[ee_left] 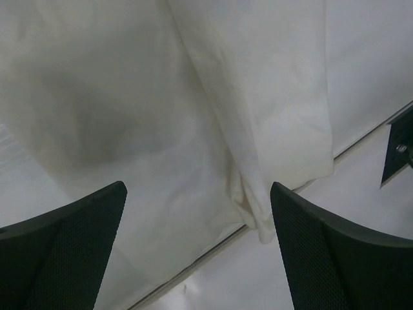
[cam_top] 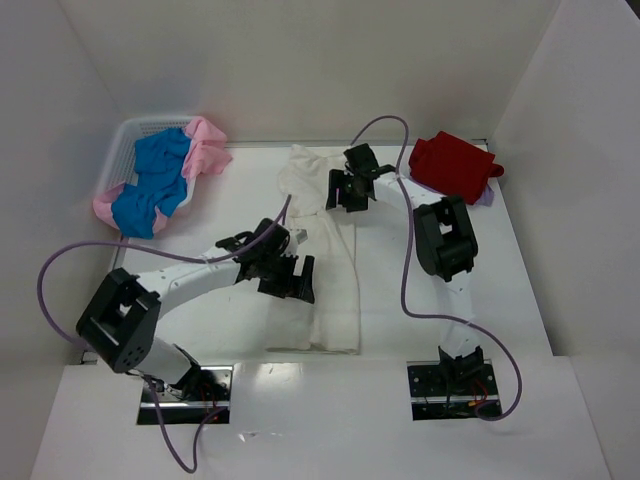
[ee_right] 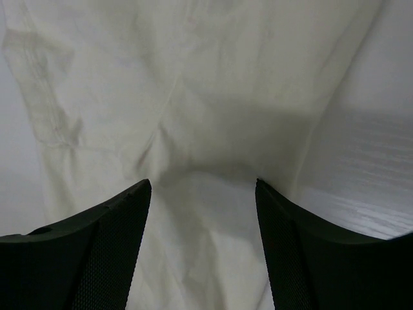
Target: Fold and stack the t-shirts
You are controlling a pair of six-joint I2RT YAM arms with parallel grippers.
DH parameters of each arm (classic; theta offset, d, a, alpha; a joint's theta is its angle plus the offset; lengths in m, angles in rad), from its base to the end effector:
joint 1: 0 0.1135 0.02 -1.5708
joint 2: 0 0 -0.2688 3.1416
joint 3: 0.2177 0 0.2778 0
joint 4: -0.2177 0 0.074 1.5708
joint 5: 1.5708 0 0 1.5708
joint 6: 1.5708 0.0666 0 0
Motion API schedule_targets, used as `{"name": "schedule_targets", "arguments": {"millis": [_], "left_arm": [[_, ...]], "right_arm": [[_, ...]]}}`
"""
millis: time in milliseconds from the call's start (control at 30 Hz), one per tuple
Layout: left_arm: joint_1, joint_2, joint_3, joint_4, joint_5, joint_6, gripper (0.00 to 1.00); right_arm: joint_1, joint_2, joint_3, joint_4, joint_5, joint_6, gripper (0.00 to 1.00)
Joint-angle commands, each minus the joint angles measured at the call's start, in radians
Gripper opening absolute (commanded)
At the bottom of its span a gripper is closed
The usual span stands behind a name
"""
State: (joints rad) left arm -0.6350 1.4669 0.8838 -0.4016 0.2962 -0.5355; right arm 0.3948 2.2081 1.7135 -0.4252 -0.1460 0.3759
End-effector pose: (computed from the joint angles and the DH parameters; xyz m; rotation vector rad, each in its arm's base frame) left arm 0.2523 -0.2101 0.1669 0.2562 2.6957 -0.7873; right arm 0.4873 0.2135 0.1423 -0.0869 2.5464 0.4957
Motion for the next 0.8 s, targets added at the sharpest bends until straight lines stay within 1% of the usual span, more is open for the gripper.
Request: {"name": "schedule_targets", "arguments": {"millis": [0,100,233,267,367,400,433,500,700,767], "left_arm": [[-0.038,0.084,0.055,0.023,0.093,0.057,1.0],[-0.058,0.119,0.092,0.006,0.075,0.066,1.0],[-0.084,0.16,0.147,-0.033,-0.015,0.065,1.0],[-0.094,0.169,0.155,-0.046,-0.052,0.065,1.0],[-0.106,0.211,0.169,-0.07,-0.103,0.042,1.0],[-0.115,0.223,0.177,-0.084,-0.116,0.042,1.0],[-0.124,0.241,0.178,-0.103,-0.141,0.029,1.0],[-0.132,0.254,0.178,-0.131,-0.186,0.018,1.0],[-0.158,0.274,0.167,-0.158,-0.224,-0.021,1.0],[-0.173,0.292,0.176,-0.173,-0.235,-0.021,0.98]], "right_arm": [[-0.005,0.055,0.087,0.037,0.046,0.003,0.71],[-0.005,0.107,0.138,0.017,0.054,0.003,0.71],[-0.005,0.13,0.16,0.008,0.071,0.014,0.7],[-0.006,0.131,0.169,0.008,0.071,0.014,0.66],[-0.015,0.148,0.192,0.008,0.071,0.014,0.58],[-0.026,0.16,0.2,0.008,0.071,0.014,0.53],[-0.027,0.169,0.212,-0.002,0.071,0.014,0.51],[-0.037,0.178,0.215,-0.004,0.079,0.014,0.51],[-0.061,0.193,0.253,-0.013,0.105,-0.005,0.51],[-0.072,0.209,0.278,-0.013,0.102,-0.005,0.51]]}}
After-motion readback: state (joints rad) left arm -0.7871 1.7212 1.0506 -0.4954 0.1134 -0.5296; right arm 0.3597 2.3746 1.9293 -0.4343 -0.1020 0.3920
